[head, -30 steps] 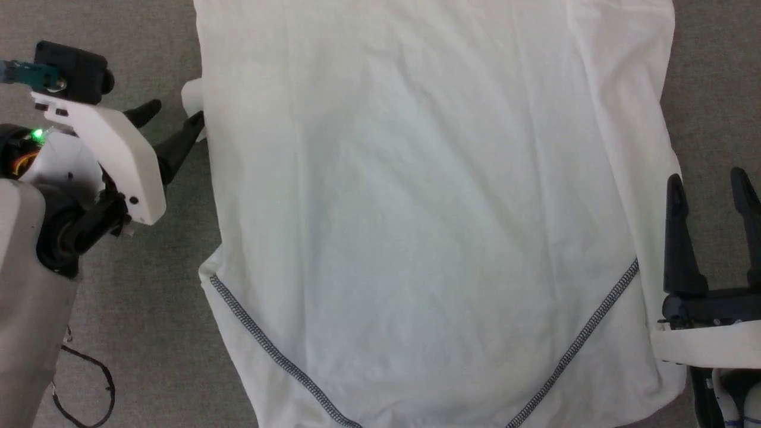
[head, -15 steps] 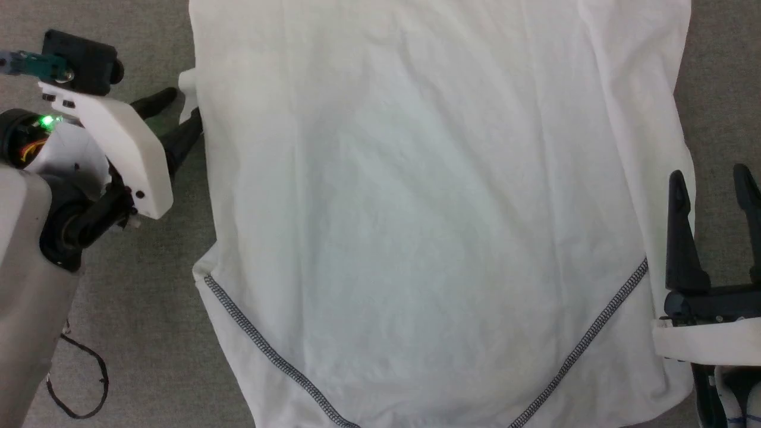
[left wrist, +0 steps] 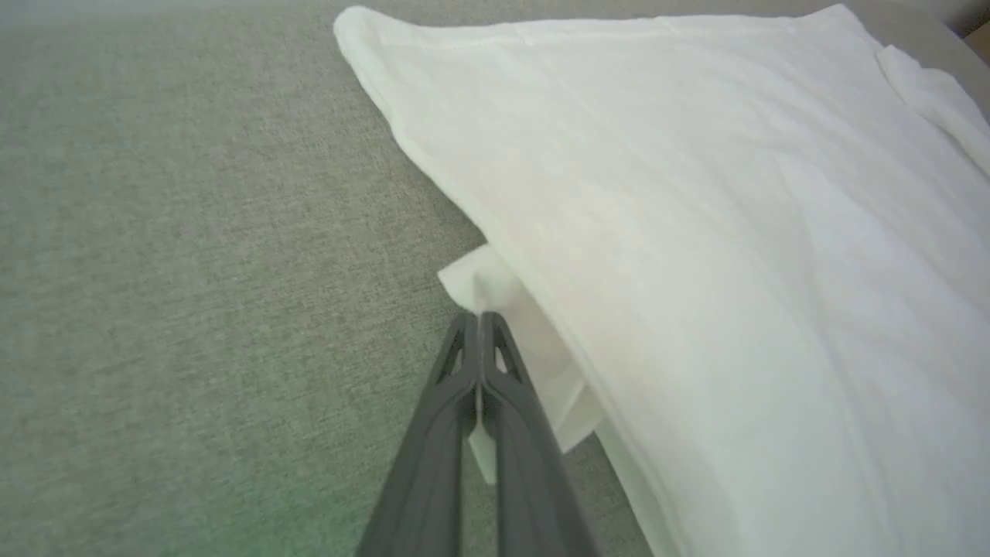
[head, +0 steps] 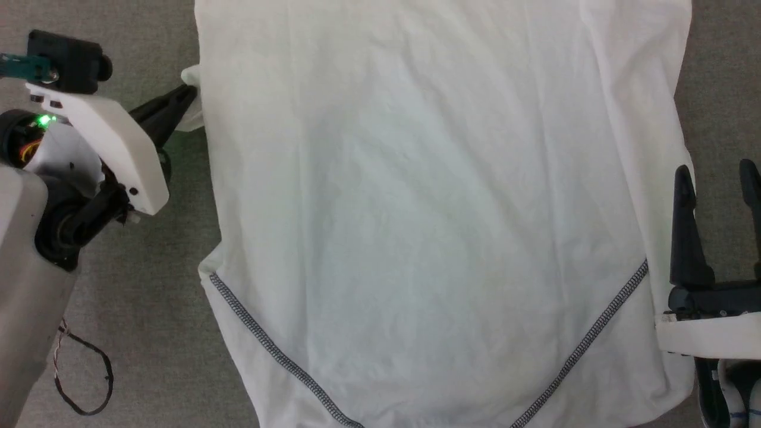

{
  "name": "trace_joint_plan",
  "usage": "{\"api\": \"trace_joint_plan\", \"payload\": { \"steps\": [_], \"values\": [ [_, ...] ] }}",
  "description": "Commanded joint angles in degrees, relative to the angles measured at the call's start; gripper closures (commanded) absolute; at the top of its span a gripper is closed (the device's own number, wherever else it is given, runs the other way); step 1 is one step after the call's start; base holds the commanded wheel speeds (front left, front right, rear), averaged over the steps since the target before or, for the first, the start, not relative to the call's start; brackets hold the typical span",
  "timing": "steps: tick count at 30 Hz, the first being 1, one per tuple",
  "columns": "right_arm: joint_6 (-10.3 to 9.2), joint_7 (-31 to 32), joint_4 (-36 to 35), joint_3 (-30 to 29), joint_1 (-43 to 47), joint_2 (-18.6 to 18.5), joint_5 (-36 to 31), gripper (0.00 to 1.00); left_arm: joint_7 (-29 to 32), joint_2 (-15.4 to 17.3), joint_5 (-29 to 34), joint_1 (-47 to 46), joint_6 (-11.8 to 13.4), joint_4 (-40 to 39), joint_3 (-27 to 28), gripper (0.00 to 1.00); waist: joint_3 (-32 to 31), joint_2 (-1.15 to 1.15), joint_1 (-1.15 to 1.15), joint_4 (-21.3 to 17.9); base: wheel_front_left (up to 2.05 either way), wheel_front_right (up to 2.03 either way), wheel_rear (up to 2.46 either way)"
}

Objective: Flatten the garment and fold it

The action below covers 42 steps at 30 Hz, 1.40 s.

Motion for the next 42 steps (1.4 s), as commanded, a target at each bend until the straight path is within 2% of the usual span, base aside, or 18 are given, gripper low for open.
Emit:
{"api": "trace_joint_plan", "payload": {
  "steps": [1,5,12,15,16,17,24,30,37,42],
  "values": [
    [-0.06,-0.05,0.24,-0.20,-0.71,0.07,-0.30,0.00,-0.59,0.33,-0.35,0.16,-0.37,0.32,0.36,1.00,-1.29,0.00,0.00,0.64,0.00,0.00,0.00],
    [-0.06,-0.05,1.06,-0.49,-0.12,0.07,-0.06,0.00,-2.05,2.05,-1.45,2.45,-0.10,1.19,1.94,1.00,-3.39,0.00,0.00,1.55,0.00,0.00,0.00],
    [-0.06,0.24,1.67,-0.90,0.76,0.07,0.12,0.00,-4.43,5.89,-2.74,10.14,2.58,4.40,4.84,1.00,-5.45,0.00,0.00,2.89,0.00,0.00,0.00],
    [-0.06,0.69,1.33,-1.06,0.75,0.07,-0.17,0.00,-6.03,5.49,-4.17,12.64,2.99,6.58,5.91,1.00,-5.56,0.00,0.00,3.57,0.00,0.00,0.00],
    [-0.06,0.91,1.16,-1.07,0.73,0.07,-0.32,0.00,-6.62,4.95,-4.66,13.04,3.22,6.97,6.25,0.83,-5.59,0.00,0.00,3.82,0.00,0.00,0.00],
    [-0.06,1.14,0.95,-1.08,0.71,0.07,-0.48,0.00,-7.06,4.35,-5.21,13.22,3.50,7.27,6.60,0.00,-5.59,0.00,0.00,4.10,0.00,0.00,0.00],
    [-0.06,2.48,-0.17,-1.01,0.35,0.07,-1.37,0.00,-8.48,2.18,-6.02,9.04,3.94,6.85,7.59,0.00,-5.84,0.00,0.00,5.56,0.00,0.00,0.00],
    [-0.06,2.70,-0.21,-0.42,0.58,0.07,-1.13,0.00,-3.36,2.85,-5.38,5.48,2.59,4.05,4.59,0.00,-6.10,0.00,0.00,5.28,0.00,0.00,0.00],
    [-0.06,2.24,0.12,0.05,0.84,0.07,-0.12,0.00,5.50,5.39,-5.46,5.65,0.71,1.25,-1.06,0.00,-5.13,0.00,0.00,3.28,0.00,0.00,0.00],
    [-0.06,1.88,0.22,-0.21,1.01,0.07,0.47,0.00,8.96,8.12,-5.06,6.34,0.37,-0.30,-2.89,0.00,-4.12,0.00,0.00,2.05,0.00,0.00,0.00]
  ]
}}
